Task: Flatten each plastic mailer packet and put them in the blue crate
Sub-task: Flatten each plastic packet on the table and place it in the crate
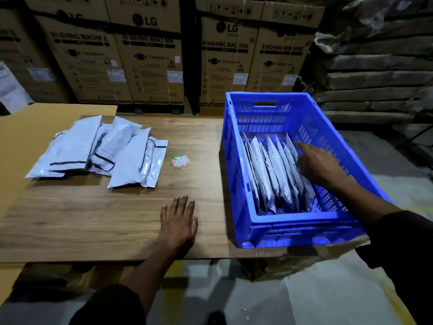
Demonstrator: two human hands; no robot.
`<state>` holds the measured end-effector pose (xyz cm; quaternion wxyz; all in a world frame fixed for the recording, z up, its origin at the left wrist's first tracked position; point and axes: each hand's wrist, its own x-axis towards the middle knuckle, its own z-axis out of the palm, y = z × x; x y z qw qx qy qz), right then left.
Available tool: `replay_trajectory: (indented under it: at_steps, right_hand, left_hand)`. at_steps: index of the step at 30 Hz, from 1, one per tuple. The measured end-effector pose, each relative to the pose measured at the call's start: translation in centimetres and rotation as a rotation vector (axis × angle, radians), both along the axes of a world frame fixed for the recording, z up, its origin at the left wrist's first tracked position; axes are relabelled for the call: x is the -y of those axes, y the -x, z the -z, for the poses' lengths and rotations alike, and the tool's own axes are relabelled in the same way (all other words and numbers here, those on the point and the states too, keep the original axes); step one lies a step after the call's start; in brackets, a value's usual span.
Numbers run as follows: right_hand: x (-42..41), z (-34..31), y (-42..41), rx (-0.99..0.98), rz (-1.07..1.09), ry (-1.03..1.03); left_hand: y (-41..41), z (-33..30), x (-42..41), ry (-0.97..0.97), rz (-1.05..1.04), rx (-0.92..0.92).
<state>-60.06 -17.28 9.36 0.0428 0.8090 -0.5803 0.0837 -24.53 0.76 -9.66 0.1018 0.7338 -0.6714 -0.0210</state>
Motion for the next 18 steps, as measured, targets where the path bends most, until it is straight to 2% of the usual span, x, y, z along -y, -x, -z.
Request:
replay_trajectory:
  at_steps: [4,7,9,11,16,18]
  right_hand:
    - [-0.7,-2.6,-4.9,0.115,-0.115,0.216]
    - [-1.9,-4.5,-11.3,0.237,-0.249,0.292]
    - [-3.3,-4.8,-16.5,0.327,-0.324,0.264]
    - [-5.2,-3.8,-21.1,0.381,-0.403,0.145]
    - [-9.7,3.8,-28.6,0.03,-0.49,-0.155]
    - [-10.5,6.7,-30.0,-0.042,-0.498,-0.216]
  left_hand:
    - [-0.4,0.1,0.0,-0.001,0.021,-0.044]
    - [-1.1,0.1,-0.3,0.002,0.035,-0.055]
    - [-1.8,0.1,-0.8,0.002,0.016,-0.053]
    - [-2.7,0.2,-1.1,-0.005,-0.024,-0.052]
    - [-8.0,0.4,-2.5,-0.036,-0.152,-0.069]
    - [-11.3,0.3,-3.8,-0.019,-0.228,-0.054]
